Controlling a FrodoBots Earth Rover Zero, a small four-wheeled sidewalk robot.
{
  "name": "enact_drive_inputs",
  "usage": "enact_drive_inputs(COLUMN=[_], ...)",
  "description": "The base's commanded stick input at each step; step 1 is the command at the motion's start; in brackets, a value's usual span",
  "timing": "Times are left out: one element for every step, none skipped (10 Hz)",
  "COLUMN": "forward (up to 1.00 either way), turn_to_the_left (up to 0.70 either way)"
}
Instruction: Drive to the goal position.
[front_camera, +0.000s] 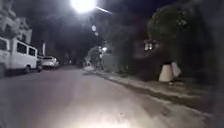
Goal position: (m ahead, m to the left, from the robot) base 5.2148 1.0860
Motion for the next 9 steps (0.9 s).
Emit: enact_drive_inputs(forward=[0.7, 0.7, 0.7, 0.7, 0.7, 0.7, 0.7, 0.7, 0.7], turn_to_the_left=[0.0, 0.0, 0.0, 0.0, 0.0, 0.0, 0.0, 0.0, 0.0])
